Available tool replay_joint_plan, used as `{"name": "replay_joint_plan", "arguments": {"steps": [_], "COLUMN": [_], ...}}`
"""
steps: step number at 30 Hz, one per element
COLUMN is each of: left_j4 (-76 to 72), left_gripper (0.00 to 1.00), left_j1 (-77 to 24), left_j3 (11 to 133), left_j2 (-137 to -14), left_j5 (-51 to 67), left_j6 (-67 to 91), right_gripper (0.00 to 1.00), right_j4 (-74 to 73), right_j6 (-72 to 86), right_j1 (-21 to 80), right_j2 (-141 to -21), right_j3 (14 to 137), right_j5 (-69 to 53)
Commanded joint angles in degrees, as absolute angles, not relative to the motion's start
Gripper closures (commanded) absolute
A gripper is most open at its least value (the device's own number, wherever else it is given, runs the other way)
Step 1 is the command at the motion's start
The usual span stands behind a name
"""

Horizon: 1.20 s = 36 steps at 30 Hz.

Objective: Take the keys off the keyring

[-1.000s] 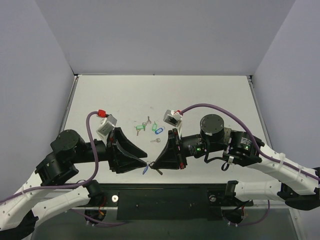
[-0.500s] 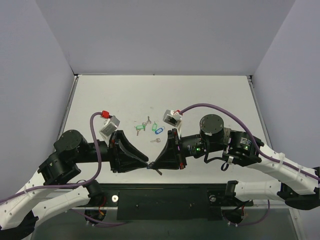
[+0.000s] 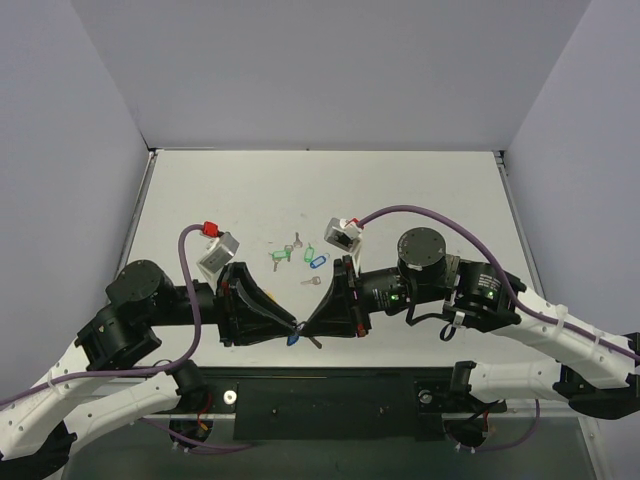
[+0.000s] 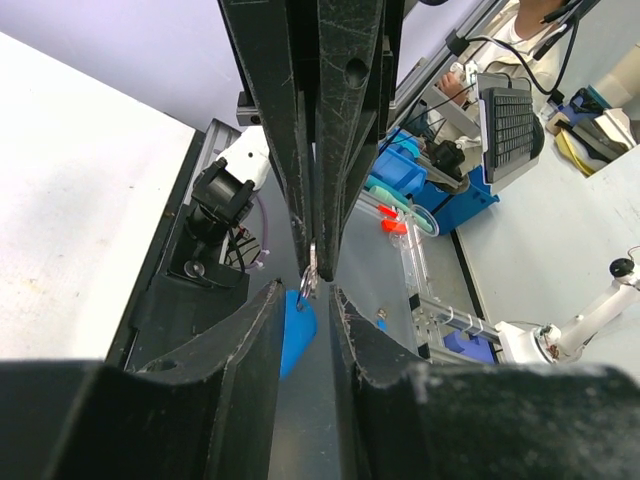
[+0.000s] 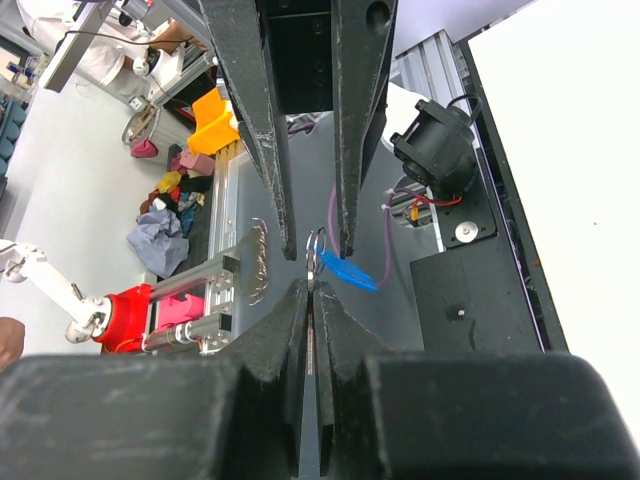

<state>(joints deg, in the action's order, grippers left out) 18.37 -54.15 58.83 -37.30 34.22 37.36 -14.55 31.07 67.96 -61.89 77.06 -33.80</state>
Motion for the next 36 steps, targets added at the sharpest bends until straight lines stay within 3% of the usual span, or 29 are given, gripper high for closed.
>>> {"name": "replay_joint_plan", "arguments": {"steps": [1, 10, 15, 24, 29, 36], "left_j4": [14.15, 14.41, 15.11, 13.54, 13.28, 7.56], "left_gripper": [0.67, 0.74, 1.0, 1.0, 1.0, 1.0], "left_j1": [-54.14, -54.14, -54.14, -54.14, -54.14, -54.14], "left_j3": [59.15, 59.06, 59.06, 58.45, 58.19, 55.64], "left_j2": [-37.0, -37.09, -37.0, -36.39, -35.86, -33.58], "left_j5": [35.33, 35.77, 35.68, 33.58, 28.4, 24.18], "left_j6": [37.97, 38.15, 38.23, 39.37, 40.51, 43.68], "right_gripper": [1.0, 1.0, 1.0, 1.0, 0.78, 0.77], "right_j4": [-11.95, -11.86, -11.43, -10.28, -8.35, -5.45], "right_j6": [31.2, 31.2, 31.29, 31.99, 32.34, 32.61], "right_j1": [68.38, 68.38, 68.29, 68.38, 68.38, 68.2], "right_j2": [-62.32, -62.49, -62.31, -61.79, -60.21, -58.27], "right_j3": [79.72, 79.63, 79.63, 78.84, 77.35, 75.5], "right_j5": [-33.49, -32.78, -32.7, -31.12, -27.16, -23.21]}}
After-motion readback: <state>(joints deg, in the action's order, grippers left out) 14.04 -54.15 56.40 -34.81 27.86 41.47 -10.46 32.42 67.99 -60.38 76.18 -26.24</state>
